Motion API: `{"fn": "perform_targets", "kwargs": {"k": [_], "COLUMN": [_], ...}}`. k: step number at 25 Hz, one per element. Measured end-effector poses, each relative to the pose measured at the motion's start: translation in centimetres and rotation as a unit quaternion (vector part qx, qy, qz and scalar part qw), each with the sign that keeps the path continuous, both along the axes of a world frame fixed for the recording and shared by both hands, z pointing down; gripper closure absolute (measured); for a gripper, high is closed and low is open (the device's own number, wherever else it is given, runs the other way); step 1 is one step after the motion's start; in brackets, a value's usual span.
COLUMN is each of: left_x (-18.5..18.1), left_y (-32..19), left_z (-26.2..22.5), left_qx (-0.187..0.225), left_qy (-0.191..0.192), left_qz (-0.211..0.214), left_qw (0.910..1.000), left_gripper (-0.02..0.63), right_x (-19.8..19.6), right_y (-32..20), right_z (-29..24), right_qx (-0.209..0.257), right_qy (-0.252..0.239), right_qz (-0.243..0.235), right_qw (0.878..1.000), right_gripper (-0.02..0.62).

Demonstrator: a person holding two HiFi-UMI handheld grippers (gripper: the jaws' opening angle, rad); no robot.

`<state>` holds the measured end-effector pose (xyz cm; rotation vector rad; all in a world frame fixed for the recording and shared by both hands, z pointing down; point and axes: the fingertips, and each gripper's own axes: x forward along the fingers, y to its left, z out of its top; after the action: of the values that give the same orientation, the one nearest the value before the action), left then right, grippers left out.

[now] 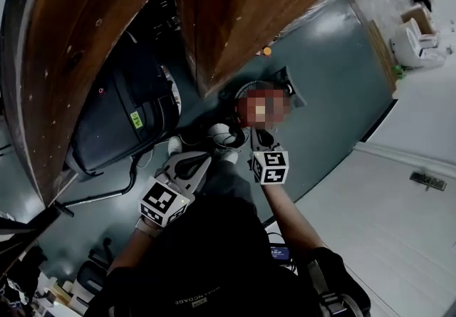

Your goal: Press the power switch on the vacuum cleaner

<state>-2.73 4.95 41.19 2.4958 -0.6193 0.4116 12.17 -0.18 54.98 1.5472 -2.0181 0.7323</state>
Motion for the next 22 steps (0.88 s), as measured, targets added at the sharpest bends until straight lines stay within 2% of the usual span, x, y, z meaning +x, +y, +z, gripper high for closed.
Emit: {"fn": "perform_targets", "kwargs": {"k": [6,12,18,22], "left_x": [1.7,3.3,4.7,5.3], "left_y": [-1.5,-1.9,-1.8,-1.7], "left_z": [-2.6,-5.0,-6.9,-7.5], "left_qx": [0.023,0.047,0.069,0.075], "left_qy": [0.021,0.036,0.046,0.055], "left_qz": [0.069,0.131,0.19,0.216], "left_qw": [0.9971,0.9896,0.9782,0.9719], "left_gripper": [0.592,0.592,0.592,0.592], "right_x": [-0.4,-1.7,-2.4,-1.7], "right_y": [-0.5,1.4,4.5,6.3], "right_z": [-8.5,-15.1,-19.3,-20.8], "right_qx": [0.075,0.142,0.191,0.215], "right_qy": [-0.027,-0.029,-0.021,-0.023], "right_qz": [0.056,0.064,0.065,0.092], "right_qw": [0.995,0.987,0.979,0.972], "right_gripper": [0.568,0.568,0.568,0.568]}}
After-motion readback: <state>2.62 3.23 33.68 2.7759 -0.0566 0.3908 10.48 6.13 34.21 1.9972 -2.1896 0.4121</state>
